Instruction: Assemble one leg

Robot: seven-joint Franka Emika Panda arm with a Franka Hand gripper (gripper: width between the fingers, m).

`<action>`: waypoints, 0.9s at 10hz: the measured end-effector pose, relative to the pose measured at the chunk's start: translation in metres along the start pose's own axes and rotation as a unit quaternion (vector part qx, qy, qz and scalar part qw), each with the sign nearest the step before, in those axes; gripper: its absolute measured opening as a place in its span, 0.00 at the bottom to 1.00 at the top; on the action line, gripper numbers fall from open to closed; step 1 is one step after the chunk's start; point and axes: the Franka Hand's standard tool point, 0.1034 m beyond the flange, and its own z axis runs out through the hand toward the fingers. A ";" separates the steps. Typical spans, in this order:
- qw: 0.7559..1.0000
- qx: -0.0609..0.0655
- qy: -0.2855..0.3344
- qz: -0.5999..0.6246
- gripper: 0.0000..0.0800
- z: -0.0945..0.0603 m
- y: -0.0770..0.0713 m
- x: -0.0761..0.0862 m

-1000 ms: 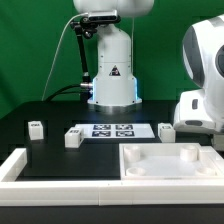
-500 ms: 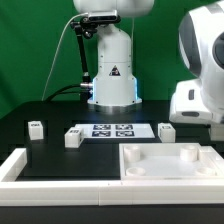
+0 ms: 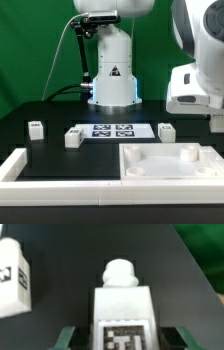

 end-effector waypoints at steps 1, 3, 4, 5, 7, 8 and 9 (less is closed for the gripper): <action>0.998 0.003 0.067 -0.009 0.36 -0.001 0.001 0.003; 0.991 -0.016 0.131 -0.037 0.36 -0.006 0.028 0.022; 0.985 -0.011 0.162 -0.052 0.36 -0.019 0.034 0.025; 0.976 -0.007 0.210 -0.061 0.36 -0.034 0.042 0.028; 0.964 -0.001 0.260 -0.064 0.36 -0.058 0.057 0.027; 0.946 0.011 0.318 -0.065 0.36 -0.077 0.058 0.031; 0.930 0.018 0.362 -0.068 0.36 -0.083 0.058 0.031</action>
Offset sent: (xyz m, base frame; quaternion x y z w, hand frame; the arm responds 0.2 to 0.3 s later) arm 0.0151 -0.0458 0.0160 0.0079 0.1319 -0.0616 0.9893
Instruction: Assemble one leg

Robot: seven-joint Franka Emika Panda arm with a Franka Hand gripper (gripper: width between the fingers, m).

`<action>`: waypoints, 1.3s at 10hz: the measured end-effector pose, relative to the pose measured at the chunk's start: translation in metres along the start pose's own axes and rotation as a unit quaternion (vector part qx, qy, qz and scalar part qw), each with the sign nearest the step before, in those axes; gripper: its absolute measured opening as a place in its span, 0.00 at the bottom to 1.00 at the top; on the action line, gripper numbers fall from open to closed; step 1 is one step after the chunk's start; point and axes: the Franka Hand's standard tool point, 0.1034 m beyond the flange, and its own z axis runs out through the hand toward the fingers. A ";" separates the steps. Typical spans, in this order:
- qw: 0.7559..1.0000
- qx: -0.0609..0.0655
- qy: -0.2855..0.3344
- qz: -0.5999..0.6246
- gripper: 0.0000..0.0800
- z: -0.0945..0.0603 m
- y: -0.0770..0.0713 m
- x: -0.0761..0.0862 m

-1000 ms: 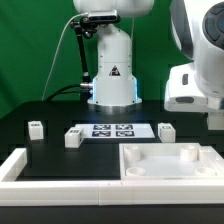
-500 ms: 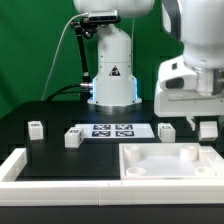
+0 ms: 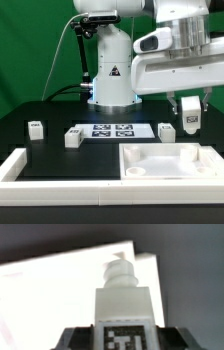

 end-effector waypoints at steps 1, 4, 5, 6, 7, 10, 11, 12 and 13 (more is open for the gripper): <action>0.999 0.005 0.043 0.000 0.36 0.000 -0.003 0.002; 0.984 0.022 0.173 -0.029 0.36 0.002 -0.015 -0.001; 0.980 0.014 0.177 -0.089 0.36 0.012 -0.025 0.006; 0.976 0.006 0.181 -0.117 0.36 0.013 -0.027 0.026; 0.972 0.004 0.197 -0.131 0.36 0.010 -0.030 0.034; 0.972 0.002 0.193 -0.134 0.36 0.012 -0.028 0.034; 0.972 0.002 0.193 -0.134 0.36 0.012 -0.028 0.034; 0.972 0.002 0.194 -0.135 0.36 0.014 -0.029 0.033; 0.970 0.000 0.192 -0.146 0.36 0.020 -0.031 0.035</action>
Offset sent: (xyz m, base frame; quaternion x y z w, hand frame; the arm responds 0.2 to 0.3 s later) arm 0.0000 0.0000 0.0000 0.0000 0.2377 0.0000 0.9713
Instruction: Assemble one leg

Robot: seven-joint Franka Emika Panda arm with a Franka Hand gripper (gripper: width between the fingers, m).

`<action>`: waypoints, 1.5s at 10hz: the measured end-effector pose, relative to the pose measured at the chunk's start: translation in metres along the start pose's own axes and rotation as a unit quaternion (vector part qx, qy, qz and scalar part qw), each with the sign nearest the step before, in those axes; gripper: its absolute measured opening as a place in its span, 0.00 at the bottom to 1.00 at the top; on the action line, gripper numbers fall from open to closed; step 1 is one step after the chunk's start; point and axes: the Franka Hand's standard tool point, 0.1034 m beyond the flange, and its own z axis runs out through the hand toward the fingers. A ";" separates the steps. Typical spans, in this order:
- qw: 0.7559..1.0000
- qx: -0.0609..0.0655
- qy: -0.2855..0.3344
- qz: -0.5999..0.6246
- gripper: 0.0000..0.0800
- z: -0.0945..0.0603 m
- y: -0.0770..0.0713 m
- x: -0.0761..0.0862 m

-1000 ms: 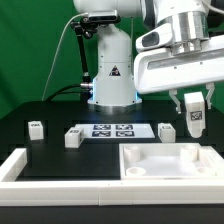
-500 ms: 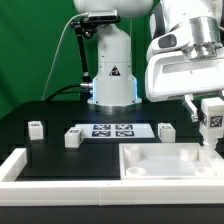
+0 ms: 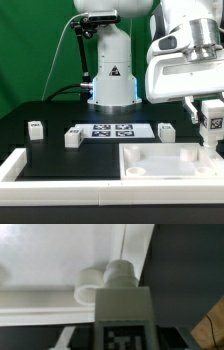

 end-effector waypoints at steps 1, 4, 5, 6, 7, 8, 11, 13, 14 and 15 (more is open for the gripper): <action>1.000 -0.003 0.003 -0.009 0.36 0.004 0.005 0.009; 0.999 -0.011 0.029 -0.025 0.36 0.011 0.016 0.023; 0.999 -0.012 0.023 -0.024 0.36 0.016 0.021 0.023; 0.999 -0.016 0.034 -0.025 0.36 0.016 0.026 0.028; 0.996 -0.027 0.079 -0.027 0.36 0.020 0.034 0.028; 0.999 -0.021 0.035 -0.024 0.36 0.034 0.035 0.019; 0.999 -0.022 0.036 -0.022 0.36 0.037 0.036 0.019; 0.999 -0.022 0.036 -0.022 0.36 0.037 0.036 0.019; 0.999 -0.022 0.035 -0.021 0.36 0.035 0.036 0.020; 0.999 -0.022 0.030 -0.012 0.36 0.031 0.036 0.020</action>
Offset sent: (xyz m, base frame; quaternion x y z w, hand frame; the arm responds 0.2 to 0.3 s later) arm 0.0277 -0.0076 -0.0038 0.0003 0.0857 -0.0415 0.9955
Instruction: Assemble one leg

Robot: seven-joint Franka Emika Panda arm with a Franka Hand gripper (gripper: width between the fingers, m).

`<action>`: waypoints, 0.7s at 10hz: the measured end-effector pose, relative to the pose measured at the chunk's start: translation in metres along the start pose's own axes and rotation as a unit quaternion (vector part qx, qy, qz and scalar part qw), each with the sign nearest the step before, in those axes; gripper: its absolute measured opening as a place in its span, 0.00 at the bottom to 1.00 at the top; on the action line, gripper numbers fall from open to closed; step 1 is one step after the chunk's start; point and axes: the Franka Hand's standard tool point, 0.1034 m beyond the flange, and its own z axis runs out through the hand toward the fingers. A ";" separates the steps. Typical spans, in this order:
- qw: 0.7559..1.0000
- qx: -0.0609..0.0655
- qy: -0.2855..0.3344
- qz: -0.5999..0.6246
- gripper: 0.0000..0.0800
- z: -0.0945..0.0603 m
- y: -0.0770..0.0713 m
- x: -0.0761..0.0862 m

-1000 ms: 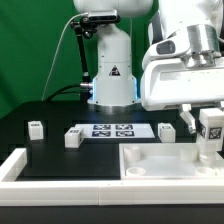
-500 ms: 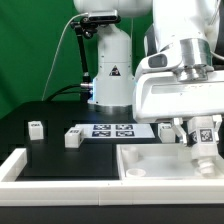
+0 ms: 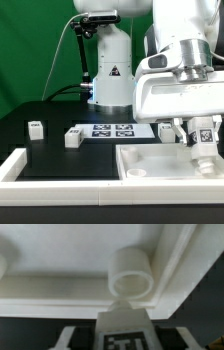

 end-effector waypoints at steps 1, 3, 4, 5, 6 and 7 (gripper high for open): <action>1.000 0.002 -0.011 0.011 0.36 -0.005 -0.002 -0.001; 1.000 0.004 -0.011 0.012 0.36 -0.017 -0.007 -0.002; 1.000 0.005 -0.015 0.011 0.36 -0.019 -0.007 -0.003; 0.999 0.008 -0.032 0.011 0.36 -0.018 -0.008 -0.005; 0.999 0.008 -0.029 0.012 0.36 -0.017 -0.008 -0.004; 0.998 0.014 -0.058 0.013 0.36 -0.015 -0.011 -0.010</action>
Offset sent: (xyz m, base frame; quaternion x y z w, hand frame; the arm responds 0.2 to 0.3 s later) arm -0.0182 -0.0054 0.0115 -0.0044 -0.0311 -0.0075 0.9995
